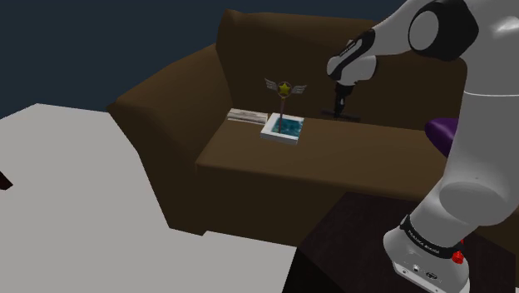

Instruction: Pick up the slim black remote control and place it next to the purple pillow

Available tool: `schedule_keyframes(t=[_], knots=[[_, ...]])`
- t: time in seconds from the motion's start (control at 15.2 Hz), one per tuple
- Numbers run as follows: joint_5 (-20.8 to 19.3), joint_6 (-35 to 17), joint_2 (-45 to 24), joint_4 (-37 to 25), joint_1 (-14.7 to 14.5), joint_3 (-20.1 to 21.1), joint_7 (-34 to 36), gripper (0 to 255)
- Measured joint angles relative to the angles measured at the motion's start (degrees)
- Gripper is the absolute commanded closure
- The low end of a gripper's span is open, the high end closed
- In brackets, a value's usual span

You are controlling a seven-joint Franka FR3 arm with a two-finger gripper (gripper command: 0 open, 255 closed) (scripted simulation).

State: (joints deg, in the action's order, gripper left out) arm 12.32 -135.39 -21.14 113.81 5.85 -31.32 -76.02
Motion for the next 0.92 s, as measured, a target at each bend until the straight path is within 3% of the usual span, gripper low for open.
schedule_keyframes(t=[0.92], knots=[[-4.7, 8.8, 6.2, -3.5, -1.7, -2.2, 2.8, 255]])
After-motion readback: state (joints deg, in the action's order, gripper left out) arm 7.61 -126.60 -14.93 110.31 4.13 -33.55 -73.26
